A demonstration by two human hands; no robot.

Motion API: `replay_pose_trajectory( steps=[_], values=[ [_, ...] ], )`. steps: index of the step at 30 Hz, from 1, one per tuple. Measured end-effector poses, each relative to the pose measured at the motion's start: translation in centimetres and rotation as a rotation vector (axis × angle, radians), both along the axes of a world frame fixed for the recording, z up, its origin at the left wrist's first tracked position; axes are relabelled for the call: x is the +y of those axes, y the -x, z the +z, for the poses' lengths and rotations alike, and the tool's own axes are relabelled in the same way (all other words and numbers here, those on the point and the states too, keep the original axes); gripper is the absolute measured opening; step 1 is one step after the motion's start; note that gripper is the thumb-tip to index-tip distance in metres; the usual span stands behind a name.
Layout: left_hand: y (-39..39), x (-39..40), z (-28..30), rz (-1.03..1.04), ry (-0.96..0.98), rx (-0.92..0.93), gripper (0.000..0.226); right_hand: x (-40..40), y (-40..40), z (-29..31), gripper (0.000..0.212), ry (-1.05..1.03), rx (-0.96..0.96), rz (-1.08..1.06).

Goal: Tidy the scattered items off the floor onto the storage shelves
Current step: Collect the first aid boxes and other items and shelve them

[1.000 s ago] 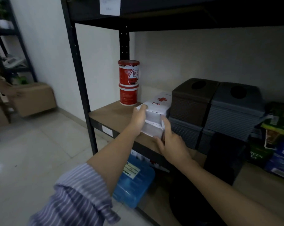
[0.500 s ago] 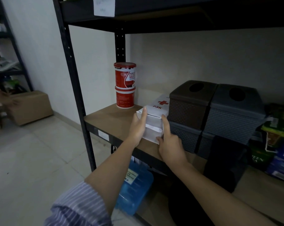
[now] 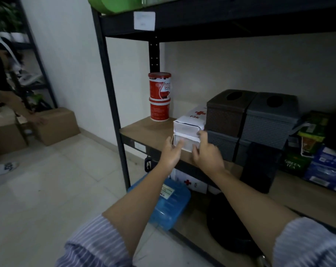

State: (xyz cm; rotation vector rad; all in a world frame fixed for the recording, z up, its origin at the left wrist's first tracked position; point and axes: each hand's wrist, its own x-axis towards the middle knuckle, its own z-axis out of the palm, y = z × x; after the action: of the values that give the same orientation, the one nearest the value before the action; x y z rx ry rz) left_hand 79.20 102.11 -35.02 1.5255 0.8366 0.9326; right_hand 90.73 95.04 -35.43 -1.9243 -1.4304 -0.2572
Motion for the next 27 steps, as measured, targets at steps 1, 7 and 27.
replay_pose_trajectory(
  steps=[1,7,27],
  values=[
    [1.1,-0.8,-0.2,0.002,-0.017,0.026,0.029,-0.7,0.7,-0.1,0.041,-0.035,-0.031,0.049],
    [8.5,-5.0,-3.7,0.101,-0.201,0.178,0.026,-6.1,6.3,-2.8,0.02,-0.086,-0.091,0.155],
    [39.7,-18.7,-14.3,0.562,-0.147,0.455,0.017,-14.1,31.5,-10.9,0.044,0.466,0.069,0.541]
  ],
)
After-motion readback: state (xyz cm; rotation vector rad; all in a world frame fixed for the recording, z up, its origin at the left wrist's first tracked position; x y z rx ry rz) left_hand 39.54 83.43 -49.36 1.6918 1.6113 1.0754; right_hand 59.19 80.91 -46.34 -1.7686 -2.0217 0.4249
